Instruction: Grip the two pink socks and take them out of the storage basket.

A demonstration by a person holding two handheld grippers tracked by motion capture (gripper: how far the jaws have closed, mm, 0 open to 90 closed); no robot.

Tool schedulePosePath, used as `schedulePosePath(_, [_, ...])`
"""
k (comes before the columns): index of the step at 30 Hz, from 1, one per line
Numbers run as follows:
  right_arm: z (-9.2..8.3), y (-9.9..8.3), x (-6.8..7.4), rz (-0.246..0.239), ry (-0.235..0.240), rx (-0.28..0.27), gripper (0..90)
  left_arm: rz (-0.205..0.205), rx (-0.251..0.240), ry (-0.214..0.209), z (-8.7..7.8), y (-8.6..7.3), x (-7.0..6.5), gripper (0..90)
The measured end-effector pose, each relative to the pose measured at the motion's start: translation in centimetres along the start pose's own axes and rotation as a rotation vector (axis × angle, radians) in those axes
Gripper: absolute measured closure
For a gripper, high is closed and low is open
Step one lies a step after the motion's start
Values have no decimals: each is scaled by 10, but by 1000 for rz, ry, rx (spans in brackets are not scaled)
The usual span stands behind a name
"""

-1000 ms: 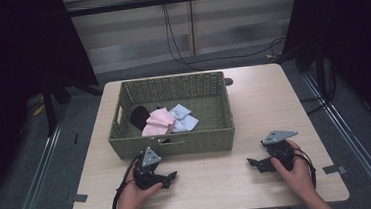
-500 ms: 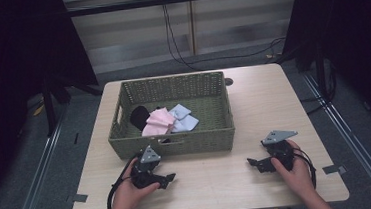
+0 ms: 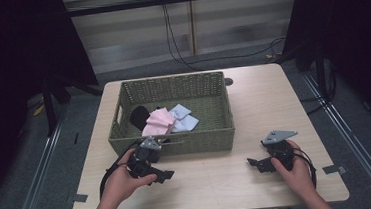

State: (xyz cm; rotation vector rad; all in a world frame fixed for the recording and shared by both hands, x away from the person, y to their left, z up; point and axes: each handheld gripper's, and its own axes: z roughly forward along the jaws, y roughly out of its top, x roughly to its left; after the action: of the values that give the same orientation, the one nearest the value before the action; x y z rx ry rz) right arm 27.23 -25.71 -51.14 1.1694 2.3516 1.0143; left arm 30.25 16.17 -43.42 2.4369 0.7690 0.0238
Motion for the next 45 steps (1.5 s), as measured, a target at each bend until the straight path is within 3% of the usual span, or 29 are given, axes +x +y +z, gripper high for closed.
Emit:
schedulePosePath(4, [0,0,0,0,0,0,113,-10,24,-12,-9,7,3,224])
schedulePosePath(21, [0,0,0,2,0,0,113,-20,26,-50,-47,36,10,233])
schedulePosePath(32, [0,0,0,3,0,1,112,-51,14,-36,-73,63,23,234])
schedulePosePath(45, [0,0,0,3,-1,2,112,-99,4,8,-80,84,47,235])
